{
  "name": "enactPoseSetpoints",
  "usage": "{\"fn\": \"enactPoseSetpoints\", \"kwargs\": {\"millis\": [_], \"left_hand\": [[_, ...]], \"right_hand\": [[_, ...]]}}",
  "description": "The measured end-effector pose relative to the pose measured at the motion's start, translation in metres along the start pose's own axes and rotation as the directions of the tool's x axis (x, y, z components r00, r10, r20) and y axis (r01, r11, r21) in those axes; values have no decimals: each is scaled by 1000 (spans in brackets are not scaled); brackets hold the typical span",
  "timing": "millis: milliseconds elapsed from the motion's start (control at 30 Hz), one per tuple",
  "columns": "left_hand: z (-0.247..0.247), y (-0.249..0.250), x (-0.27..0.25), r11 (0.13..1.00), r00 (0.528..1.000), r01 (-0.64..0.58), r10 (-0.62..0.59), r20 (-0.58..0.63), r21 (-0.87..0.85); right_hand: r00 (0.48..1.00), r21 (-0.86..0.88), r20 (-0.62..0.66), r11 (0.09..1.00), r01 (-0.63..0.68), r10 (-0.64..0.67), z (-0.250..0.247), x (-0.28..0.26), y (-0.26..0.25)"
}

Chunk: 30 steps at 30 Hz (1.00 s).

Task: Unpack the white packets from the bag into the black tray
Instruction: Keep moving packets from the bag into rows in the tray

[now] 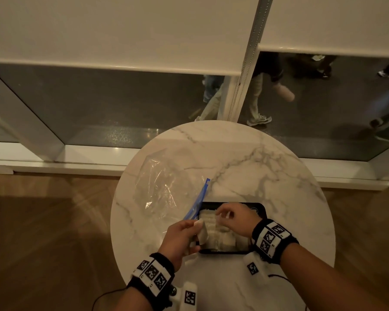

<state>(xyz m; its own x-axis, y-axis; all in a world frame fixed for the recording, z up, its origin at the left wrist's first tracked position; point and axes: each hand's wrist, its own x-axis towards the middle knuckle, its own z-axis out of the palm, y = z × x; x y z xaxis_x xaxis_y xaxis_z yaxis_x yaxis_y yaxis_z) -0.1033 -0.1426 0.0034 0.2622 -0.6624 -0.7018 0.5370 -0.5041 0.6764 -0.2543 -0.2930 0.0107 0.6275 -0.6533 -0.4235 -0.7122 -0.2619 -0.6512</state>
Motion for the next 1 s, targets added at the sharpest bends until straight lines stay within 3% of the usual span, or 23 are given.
{"fn": "enactPoseSetpoints", "kwargs": {"millis": [133, 300, 400, 633, 867, 1000], "left_hand": [[2, -4, 5, 995, 999, -4, -2, 54, 99], [3, -8, 9, 993, 999, -19, 13, 48, 119], [-1, -11, 10, 995, 1000, -16, 13, 24, 99], [-15, -11, 7, 999, 994, 34, -38, -101, -38], [-29, -8, -3, 994, 987, 13, -31, -156, -110], [-33, -8, -9, 993, 983, 2, -24, -181, -118]], "right_hand": [[976, 310, 168, 947, 81, -138, 10, -7, -16], [978, 445, 148, 893, 64, -144, 18, -10, -16], [975, 423, 182, 905, 37, -125, 23, -14, -13], [990, 157, 80, 979, -127, 116, 38, -1, -1], [942, 184, 148, 927, -326, 301, 52, 7, -8], [923, 172, 189, 914, -368, 336, 52, 6, -11]]}}
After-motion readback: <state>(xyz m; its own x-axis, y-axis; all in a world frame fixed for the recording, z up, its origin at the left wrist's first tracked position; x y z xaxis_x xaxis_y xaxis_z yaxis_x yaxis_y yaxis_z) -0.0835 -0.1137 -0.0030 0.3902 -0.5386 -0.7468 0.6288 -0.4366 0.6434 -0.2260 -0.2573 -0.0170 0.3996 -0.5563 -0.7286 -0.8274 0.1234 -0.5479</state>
